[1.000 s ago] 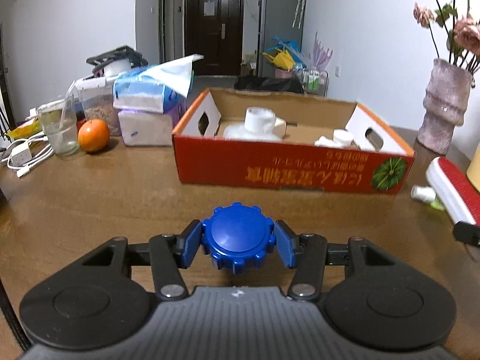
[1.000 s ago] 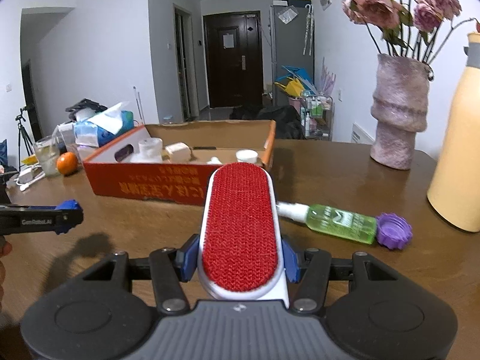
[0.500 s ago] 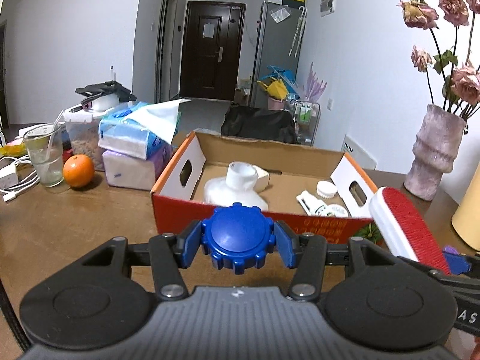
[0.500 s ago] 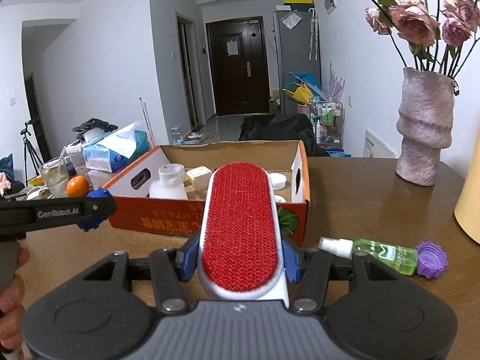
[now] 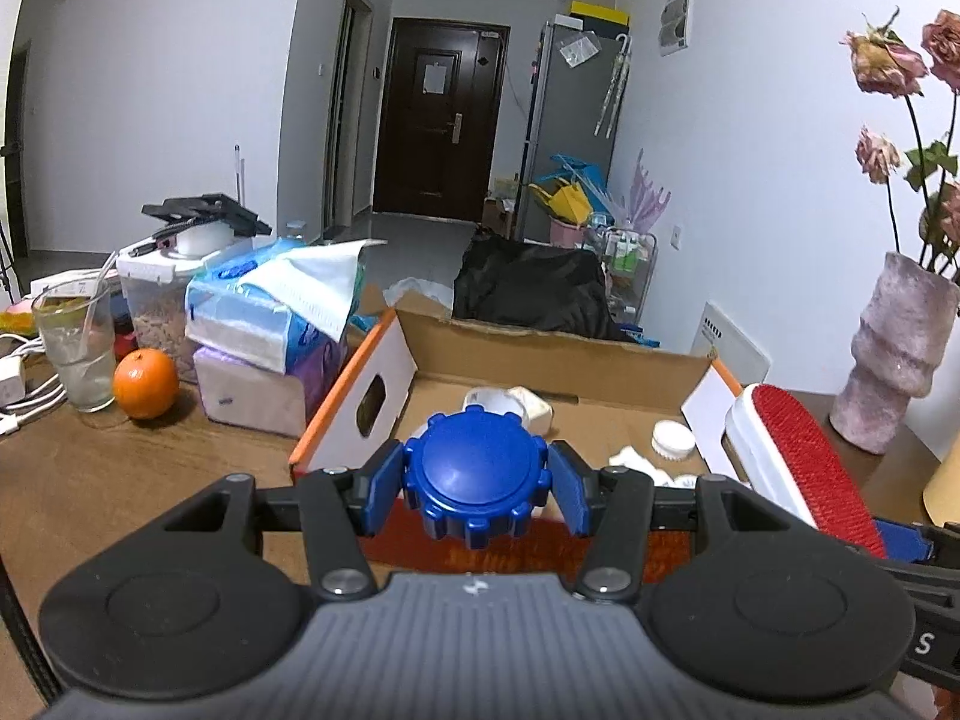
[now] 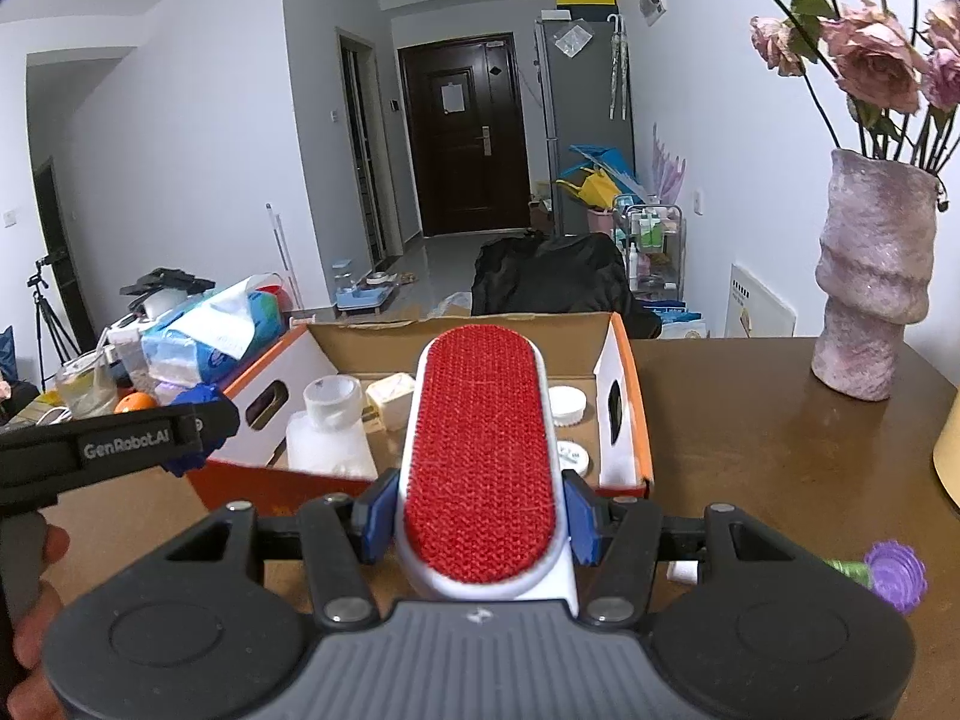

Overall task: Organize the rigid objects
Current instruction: 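Carry the blue cap and red lint brush over the cardboard box with both tools, then open both tools to drop the blue cap and lint brush into the box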

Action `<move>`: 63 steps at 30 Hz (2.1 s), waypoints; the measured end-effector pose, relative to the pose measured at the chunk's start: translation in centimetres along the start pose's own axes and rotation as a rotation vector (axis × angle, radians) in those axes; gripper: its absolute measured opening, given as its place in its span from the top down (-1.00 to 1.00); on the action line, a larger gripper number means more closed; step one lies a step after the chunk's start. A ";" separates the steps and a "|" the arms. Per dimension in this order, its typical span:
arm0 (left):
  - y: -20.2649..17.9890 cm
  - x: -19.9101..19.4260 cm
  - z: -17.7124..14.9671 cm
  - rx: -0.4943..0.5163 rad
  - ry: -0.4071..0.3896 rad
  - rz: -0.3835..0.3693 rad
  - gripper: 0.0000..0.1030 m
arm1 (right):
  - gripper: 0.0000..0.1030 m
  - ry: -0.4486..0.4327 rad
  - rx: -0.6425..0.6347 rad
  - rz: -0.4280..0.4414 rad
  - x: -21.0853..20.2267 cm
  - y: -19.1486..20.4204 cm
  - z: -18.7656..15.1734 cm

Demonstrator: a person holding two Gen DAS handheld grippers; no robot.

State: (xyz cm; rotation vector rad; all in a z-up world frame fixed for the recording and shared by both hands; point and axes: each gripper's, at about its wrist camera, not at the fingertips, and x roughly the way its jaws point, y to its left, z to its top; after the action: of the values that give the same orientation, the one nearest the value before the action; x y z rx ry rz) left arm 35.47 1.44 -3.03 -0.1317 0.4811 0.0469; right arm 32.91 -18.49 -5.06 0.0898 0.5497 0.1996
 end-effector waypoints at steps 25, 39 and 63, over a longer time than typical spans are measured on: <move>0.1 8.9 4.1 0.040 -0.005 0.051 -0.04 | -0.06 0.104 -0.072 -0.106 11.4 1.3 5.9; 0.4 12.2 4.7 0.101 0.034 0.052 -0.05 | -0.06 0.176 -0.141 -0.121 15.9 1.6 7.0; 1.1 11.0 5.5 0.092 0.036 0.081 -1.00 | -1.00 0.135 -0.205 -0.173 12.9 1.6 7.8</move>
State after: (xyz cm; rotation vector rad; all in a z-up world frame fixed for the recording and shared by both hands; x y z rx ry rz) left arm 47.63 3.42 -3.42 -0.0230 0.5232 0.1019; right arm 47.52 -14.40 -4.81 -0.1713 0.6647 0.0932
